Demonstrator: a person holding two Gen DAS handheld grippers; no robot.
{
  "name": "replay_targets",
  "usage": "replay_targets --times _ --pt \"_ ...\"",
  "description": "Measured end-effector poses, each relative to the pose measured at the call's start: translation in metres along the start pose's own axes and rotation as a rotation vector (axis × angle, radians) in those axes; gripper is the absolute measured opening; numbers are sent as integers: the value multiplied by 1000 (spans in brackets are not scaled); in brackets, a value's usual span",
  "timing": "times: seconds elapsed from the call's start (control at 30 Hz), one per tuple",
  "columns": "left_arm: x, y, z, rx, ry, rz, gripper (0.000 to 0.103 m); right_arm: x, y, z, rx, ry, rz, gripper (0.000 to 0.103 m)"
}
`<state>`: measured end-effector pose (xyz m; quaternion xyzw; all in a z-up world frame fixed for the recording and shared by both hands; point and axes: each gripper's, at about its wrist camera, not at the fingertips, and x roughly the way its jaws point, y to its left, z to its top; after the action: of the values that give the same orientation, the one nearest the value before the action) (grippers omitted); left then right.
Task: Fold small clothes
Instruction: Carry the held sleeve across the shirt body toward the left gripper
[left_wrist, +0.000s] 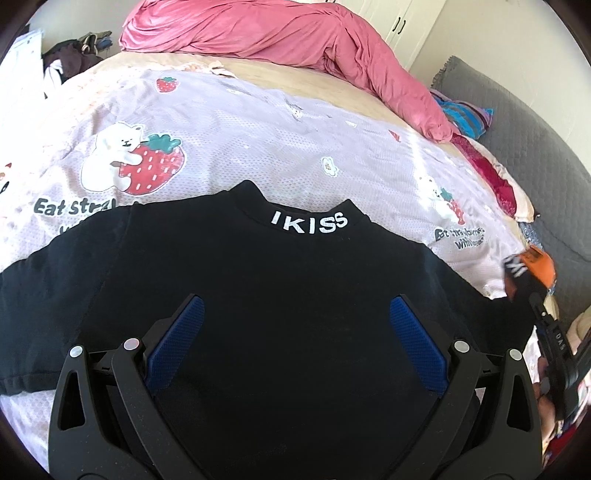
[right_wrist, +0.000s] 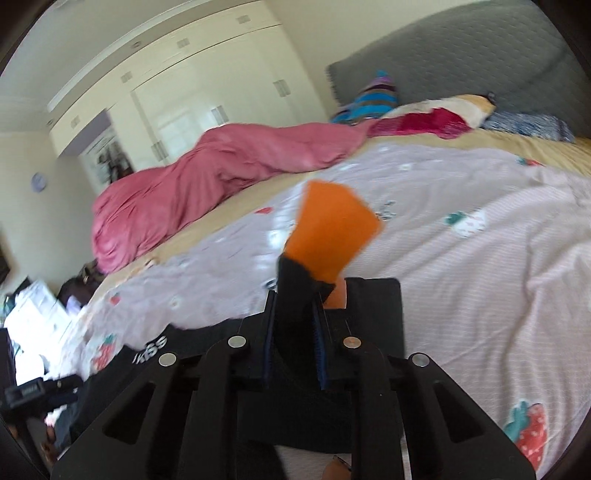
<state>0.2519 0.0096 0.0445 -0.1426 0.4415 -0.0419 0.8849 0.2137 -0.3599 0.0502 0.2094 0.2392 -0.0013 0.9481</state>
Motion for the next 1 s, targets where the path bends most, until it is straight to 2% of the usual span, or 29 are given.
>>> replay_targets --times 0.27,0.5,0.6,0.73,0.93,1.0 --pt "-3 13 -2 -21 4 8 95 8 41 -12 -97 65 98 12" --pt "2 19 -5 -53 38 -37 95 10 89 -36 -186 136 262 12" --pt "5 24 -6 -87 57 -70 95 10 110 -48 -239 159 308 12" --pt "14 36 -10 -174 95 -160 95 10 132 -67 -312 198 345 12" --pt "26 40 -16 -228 136 -240 95 9 146 -87 -365 261 382 19" --pt "33 41 -19 -262 161 -281 95 7 147 -91 -361 281 406 24"
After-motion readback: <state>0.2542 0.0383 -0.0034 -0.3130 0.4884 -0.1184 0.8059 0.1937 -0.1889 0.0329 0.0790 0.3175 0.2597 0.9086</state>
